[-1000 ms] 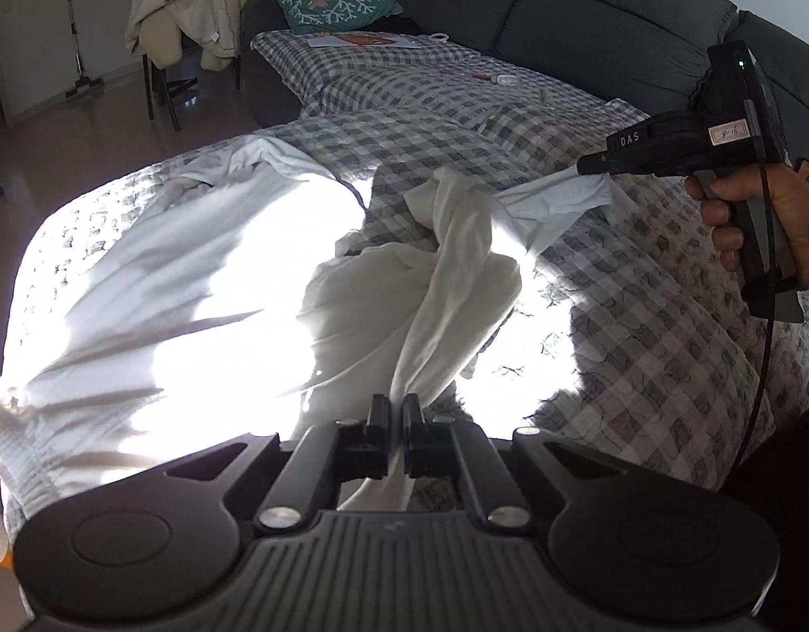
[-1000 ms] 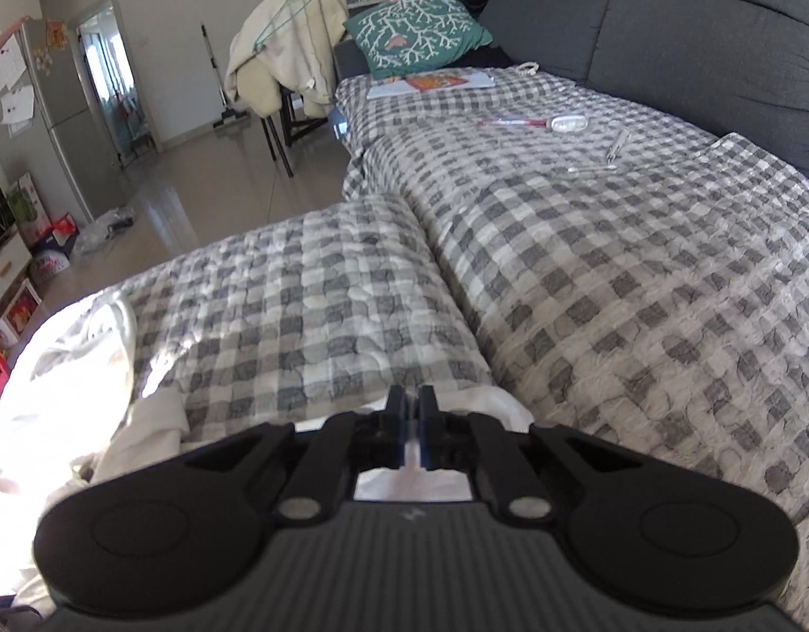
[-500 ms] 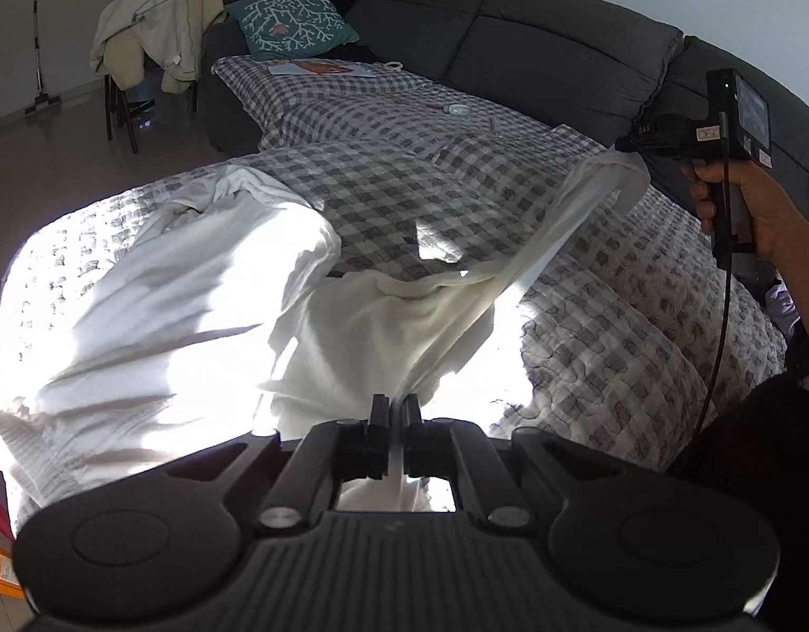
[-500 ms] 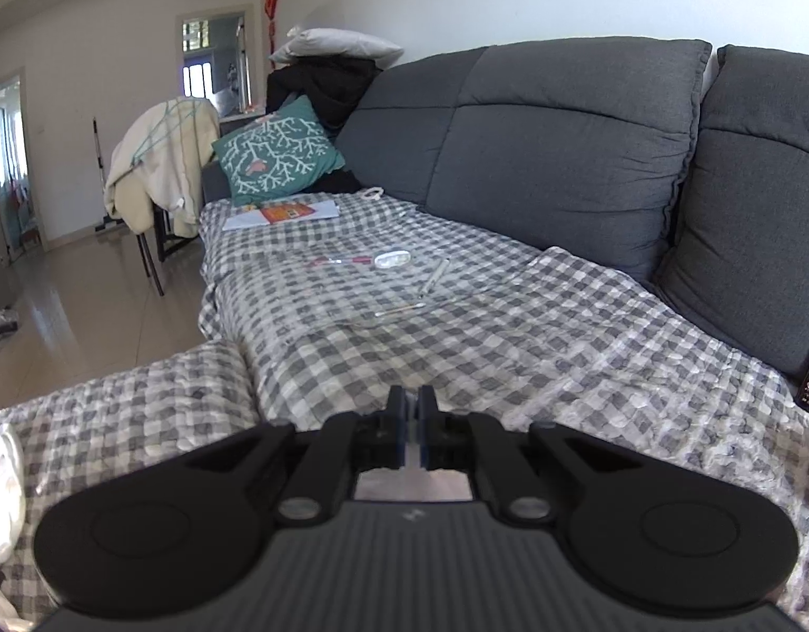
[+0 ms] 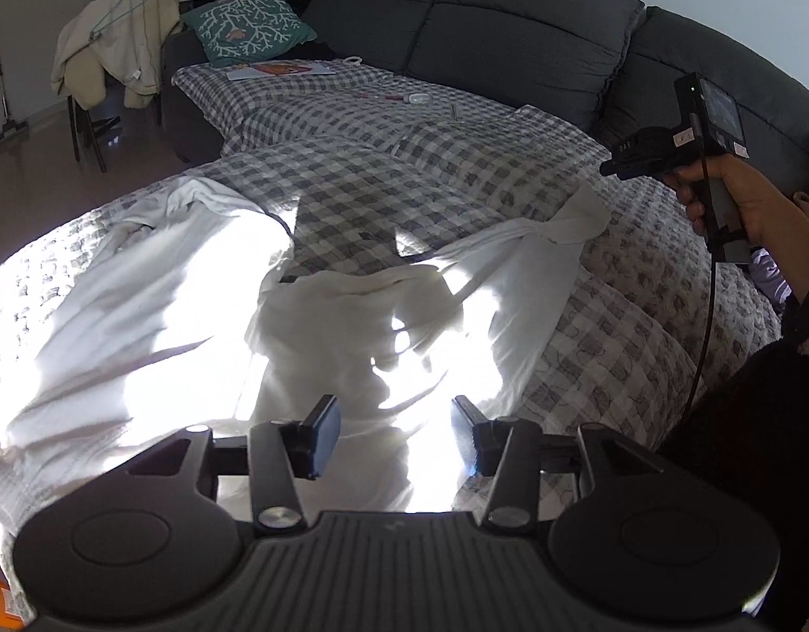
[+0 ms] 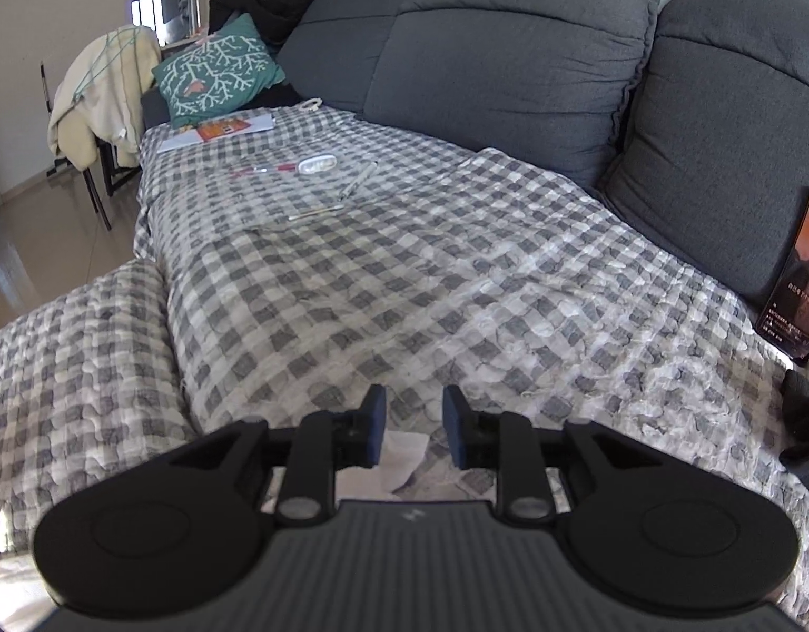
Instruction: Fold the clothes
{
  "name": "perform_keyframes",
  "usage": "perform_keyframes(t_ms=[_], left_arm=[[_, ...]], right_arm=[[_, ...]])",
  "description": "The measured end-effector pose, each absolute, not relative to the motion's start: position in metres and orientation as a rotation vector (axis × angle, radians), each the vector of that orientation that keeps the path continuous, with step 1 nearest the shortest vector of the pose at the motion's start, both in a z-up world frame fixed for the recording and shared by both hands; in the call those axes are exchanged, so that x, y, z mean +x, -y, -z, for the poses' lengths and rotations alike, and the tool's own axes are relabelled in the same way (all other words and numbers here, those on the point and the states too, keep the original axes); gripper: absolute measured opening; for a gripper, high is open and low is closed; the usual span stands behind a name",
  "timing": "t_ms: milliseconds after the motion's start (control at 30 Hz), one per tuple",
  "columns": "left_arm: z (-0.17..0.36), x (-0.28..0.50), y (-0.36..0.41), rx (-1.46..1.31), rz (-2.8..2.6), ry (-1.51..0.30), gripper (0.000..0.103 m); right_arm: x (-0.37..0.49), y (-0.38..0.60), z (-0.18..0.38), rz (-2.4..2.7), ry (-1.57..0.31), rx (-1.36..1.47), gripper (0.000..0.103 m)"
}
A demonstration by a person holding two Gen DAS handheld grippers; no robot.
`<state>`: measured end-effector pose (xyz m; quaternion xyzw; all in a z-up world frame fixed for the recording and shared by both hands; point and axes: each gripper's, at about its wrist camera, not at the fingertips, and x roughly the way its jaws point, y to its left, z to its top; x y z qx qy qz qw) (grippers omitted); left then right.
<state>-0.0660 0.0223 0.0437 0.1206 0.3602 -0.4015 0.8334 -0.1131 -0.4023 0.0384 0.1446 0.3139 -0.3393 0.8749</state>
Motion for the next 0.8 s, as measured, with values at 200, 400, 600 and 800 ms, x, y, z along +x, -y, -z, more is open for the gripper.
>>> perform_keyframes(t_ms=[200, 400, 600, 800], left_arm=[[-0.043, -0.05, 0.003, 0.201, 0.801, -0.768, 0.047], [-0.038, -0.033, 0.021, 0.106, 0.779, -0.792, 0.047], [-0.029, -0.026, 0.031, 0.108, 0.757, -0.803, 0.047], [-0.025, -0.029, 0.032, 0.135, 0.749, -0.802, 0.047]], right_arm=[[-0.125, 0.423, -0.023, 0.696, -0.691, 0.408, 0.026], [-0.114, 0.437, -0.003, 0.624, -0.686, 0.533, 0.026], [-0.104, 0.436, 0.001, 0.618, -0.648, 0.567, 0.003], [-0.133, 0.431, -0.045, 0.799, -0.514, 0.453, 0.002]])
